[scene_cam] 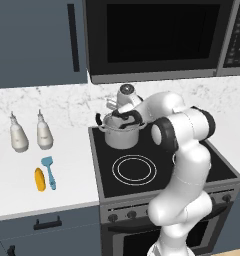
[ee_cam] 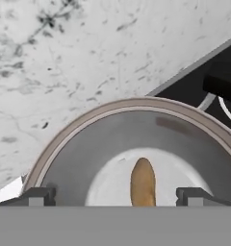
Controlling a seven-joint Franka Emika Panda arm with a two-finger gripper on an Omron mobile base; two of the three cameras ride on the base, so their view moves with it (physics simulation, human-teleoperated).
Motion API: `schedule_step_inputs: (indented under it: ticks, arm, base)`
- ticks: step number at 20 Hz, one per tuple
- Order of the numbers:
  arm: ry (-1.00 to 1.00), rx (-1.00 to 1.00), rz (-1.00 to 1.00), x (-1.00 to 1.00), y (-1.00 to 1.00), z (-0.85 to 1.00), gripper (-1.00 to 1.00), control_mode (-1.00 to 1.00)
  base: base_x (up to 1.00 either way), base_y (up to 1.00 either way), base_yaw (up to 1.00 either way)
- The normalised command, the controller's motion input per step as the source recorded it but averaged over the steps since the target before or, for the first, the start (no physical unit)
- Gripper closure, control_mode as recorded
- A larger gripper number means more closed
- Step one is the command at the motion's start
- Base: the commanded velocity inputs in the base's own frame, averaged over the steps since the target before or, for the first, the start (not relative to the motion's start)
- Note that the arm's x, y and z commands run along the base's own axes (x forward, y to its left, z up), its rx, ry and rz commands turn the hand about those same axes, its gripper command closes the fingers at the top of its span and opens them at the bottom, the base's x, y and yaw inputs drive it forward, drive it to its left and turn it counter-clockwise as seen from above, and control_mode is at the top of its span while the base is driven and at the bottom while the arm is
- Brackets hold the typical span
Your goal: Put the sweet potato and corn in the pot. Retrieve the spatula and lightly stir the vegetables in the pot.
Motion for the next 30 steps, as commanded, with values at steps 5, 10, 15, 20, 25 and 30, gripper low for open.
schedule_step_inputs:
  ticks: [5, 10, 15, 20, 25, 30]
  arm:
    - [-0.07, 0.00, 0.00, -0.37, -0.04, 0.06, -1.00, -1.00]
    - [-0.03, 0.00, -0.03, -0.50, -0.01, 0.38, -1.00, -1.00]
    - [-0.01, 0.00, -0.01, -0.64, 0.00, 0.28, -1.00, -1.00]
    - [0.00, 0.00, 0.00, -0.72, -0.04, 0.31, -1.00, -1.00]
    - [-0.02, 0.04, 0.00, -0.10, -0.14, 0.00, -1.00, -1.00]
    - [-0.01, 0.01, 0.11, -0.78, 0.12, 0.06, -1.00, -1.00]
  base:
    - [0.00, 0.00, 0.00]
    - [0.00, 0.00, 0.00]
    - [0.00, 0.00, 0.00]
    - [0.00, 0.00, 0.00]
    - [0.00, 0.00, 0.00]
    - [0.00, 0.00, 0.00]
